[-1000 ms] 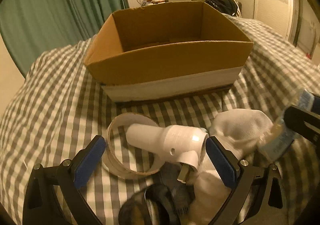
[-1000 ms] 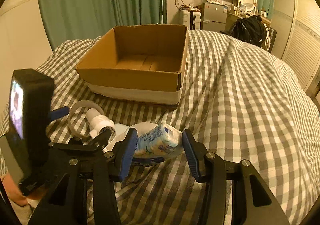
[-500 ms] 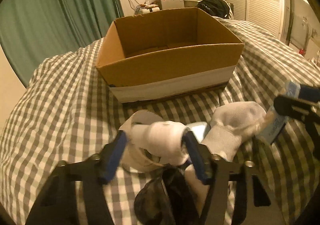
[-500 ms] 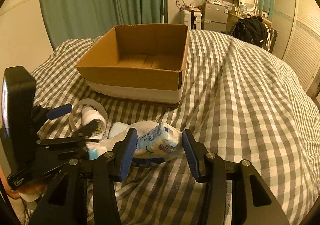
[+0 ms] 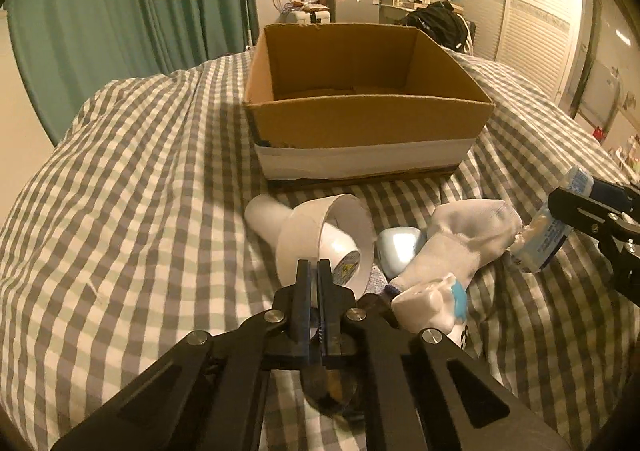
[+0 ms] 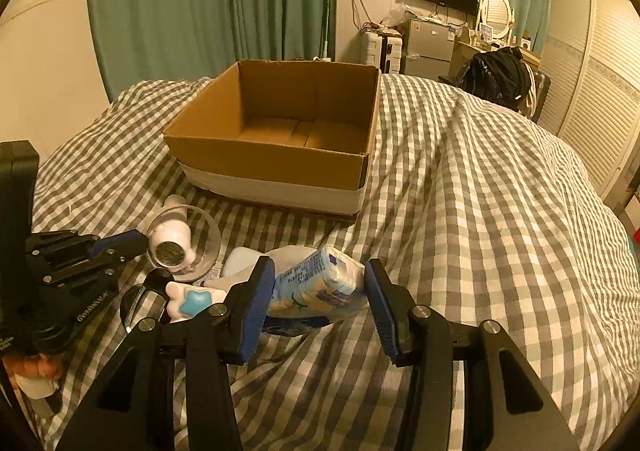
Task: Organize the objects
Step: 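Grasp the white tape roll with the left tool while the right tool holds the tissue pack, then carry the tape roll and tissue pack into the box and open both tools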
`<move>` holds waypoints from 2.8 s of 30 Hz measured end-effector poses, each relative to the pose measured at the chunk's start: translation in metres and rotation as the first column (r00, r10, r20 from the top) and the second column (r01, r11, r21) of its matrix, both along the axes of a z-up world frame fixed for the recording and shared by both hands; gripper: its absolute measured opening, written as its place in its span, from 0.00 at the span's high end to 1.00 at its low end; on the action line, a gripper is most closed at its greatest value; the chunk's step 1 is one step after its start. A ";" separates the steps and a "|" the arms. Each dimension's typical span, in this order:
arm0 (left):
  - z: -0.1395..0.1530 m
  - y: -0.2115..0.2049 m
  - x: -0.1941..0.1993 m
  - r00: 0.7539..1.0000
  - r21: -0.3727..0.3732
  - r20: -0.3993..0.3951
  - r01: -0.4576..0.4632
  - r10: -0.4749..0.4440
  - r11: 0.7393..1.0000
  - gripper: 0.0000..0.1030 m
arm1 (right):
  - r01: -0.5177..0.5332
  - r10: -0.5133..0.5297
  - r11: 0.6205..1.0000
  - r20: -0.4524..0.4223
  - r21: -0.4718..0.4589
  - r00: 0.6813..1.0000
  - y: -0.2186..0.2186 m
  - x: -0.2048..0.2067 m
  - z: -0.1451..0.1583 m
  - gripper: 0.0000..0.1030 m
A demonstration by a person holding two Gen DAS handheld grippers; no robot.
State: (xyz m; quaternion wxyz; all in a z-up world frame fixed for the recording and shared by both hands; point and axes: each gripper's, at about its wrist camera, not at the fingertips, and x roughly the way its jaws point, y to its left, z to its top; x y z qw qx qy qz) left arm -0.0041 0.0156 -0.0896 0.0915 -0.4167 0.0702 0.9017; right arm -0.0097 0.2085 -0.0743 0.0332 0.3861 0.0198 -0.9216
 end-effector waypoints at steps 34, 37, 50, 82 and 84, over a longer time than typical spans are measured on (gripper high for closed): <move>-0.014 0.029 -0.043 0.991 0.059 0.086 0.102 -0.107 0.993 0.71 | 0.005 -0.004 1.000 0.040 -0.015 0.999 0.001 -0.008 -0.011 0.55; -0.010 0.030 -0.040 0.991 0.052 0.070 0.113 -0.117 0.992 0.71 | 0.008 -0.008 1.000 0.034 -0.010 0.999 0.001 -0.006 -0.010 0.55; 0.069 0.013 -0.005 0.991 0.118 -0.063 0.127 -0.120 0.985 0.71 | -0.016 0.015 1.000 -0.077 -0.003 0.997 -0.007 0.012 0.038 0.55; 0.190 0.028 -0.110 0.961 0.051 -0.263 0.097 -0.081 0.994 0.71 | -0.072 0.077 0.997 -0.291 0.029 0.954 -0.021 -0.106 0.176 0.55; 0.182 0.031 -0.127 0.964 0.052 -0.253 0.098 -0.082 0.994 0.71 | -0.069 0.074 0.997 -0.271 0.025 0.960 -0.016 -0.128 0.169 0.55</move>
